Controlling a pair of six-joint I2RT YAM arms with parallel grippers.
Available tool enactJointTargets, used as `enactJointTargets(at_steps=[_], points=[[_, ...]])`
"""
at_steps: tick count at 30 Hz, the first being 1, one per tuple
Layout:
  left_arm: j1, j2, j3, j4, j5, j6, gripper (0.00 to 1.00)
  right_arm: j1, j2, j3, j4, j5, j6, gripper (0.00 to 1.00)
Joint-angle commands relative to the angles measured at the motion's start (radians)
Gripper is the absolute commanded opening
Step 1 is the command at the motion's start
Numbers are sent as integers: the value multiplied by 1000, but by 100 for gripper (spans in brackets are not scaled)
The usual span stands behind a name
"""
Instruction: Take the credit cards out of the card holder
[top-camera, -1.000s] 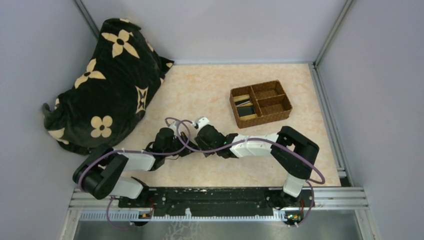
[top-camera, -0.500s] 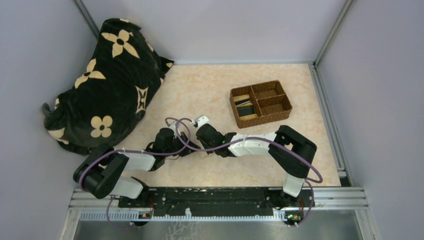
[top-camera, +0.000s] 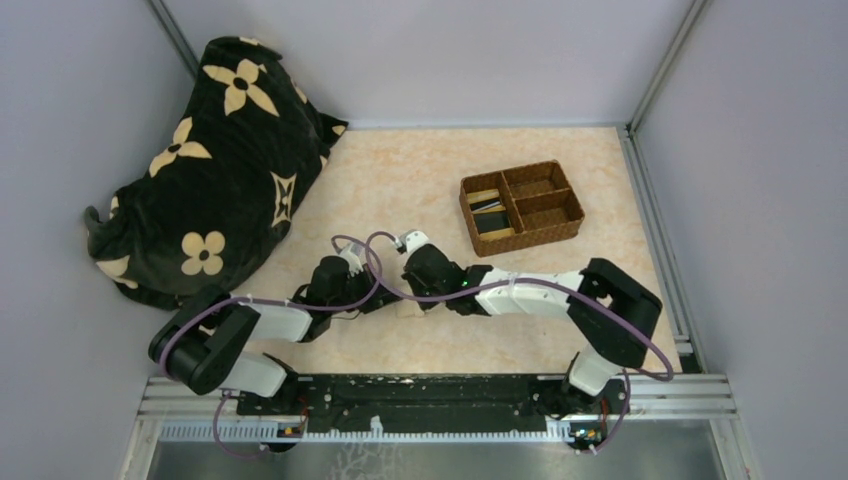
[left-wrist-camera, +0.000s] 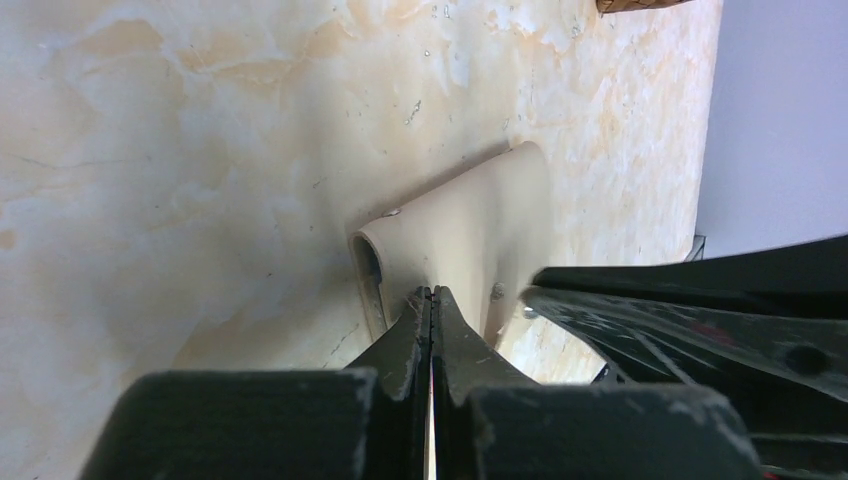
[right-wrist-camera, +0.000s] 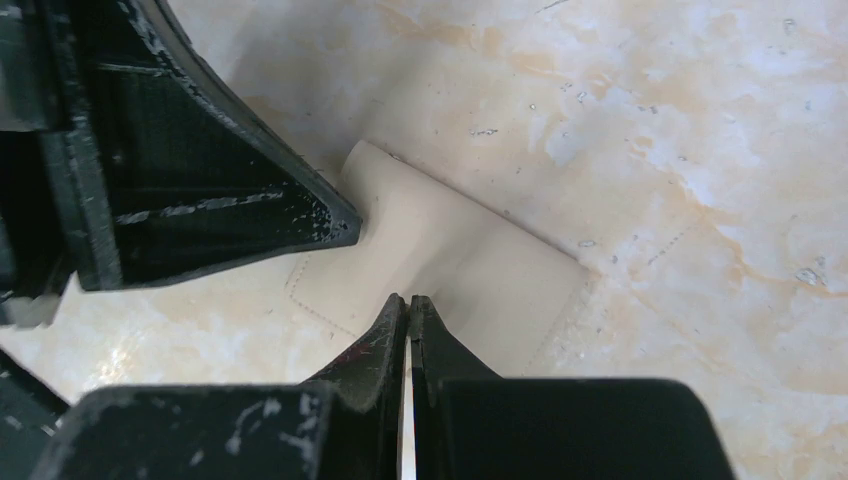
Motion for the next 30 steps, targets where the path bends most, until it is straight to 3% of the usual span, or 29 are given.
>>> enactJointTargets(at_steps=[1,13,19,26,30], points=[[5,40,-28,-62,-50,19,0,-30,-115,-13,-4,-49,7,0],[4,75,-23,-30,-24,-1,0,-39,-227,-93,30,-31,4,0],[4,-31,-21,-101,-24,-26,0,-65,-296,-103,-18,19,-22,0],[3,-358,68,-372,-64,56,32,-65,-333,-43,-57,30,-45,0],[3,-442,108,-472,-81,97,39,-66,-347,-28,-56,12,-40,0]])
